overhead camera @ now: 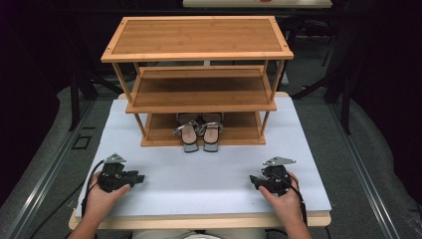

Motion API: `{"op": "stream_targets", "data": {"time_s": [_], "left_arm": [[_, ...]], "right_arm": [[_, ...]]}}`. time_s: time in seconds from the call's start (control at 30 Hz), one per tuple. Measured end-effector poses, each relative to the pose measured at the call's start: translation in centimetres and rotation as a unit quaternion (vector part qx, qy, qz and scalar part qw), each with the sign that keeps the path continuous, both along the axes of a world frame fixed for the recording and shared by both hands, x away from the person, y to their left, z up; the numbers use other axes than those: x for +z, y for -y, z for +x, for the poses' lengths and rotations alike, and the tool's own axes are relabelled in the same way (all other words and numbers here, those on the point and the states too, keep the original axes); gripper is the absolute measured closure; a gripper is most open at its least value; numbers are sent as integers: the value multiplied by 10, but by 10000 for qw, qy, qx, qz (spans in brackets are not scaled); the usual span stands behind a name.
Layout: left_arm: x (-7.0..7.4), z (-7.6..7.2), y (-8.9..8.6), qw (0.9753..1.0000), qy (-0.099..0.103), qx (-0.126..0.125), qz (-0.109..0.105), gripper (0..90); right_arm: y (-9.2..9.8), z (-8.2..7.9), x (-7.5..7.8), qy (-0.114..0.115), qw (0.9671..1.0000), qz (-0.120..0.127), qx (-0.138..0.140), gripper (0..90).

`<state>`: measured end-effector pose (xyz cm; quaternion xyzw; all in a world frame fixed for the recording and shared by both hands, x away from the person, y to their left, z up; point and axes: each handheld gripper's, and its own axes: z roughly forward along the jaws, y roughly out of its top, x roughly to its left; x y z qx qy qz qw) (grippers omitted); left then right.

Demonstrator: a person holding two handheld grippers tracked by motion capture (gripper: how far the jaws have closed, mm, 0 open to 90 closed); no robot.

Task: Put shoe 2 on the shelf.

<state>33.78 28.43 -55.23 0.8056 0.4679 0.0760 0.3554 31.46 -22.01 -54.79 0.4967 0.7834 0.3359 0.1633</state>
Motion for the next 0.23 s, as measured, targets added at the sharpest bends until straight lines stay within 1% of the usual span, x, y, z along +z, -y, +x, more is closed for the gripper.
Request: {"op": "stream_targets", "data": {"time_s": [0.17,0.23], "left_arm": [[0,0,0,10000,17,23,11,597],[0,0,0,10000,21,28,17,597]], "right_arm": [[2,0,0,68,9999,86,-28,448],[3,0,0,54,10000,80,-19,448]]}}
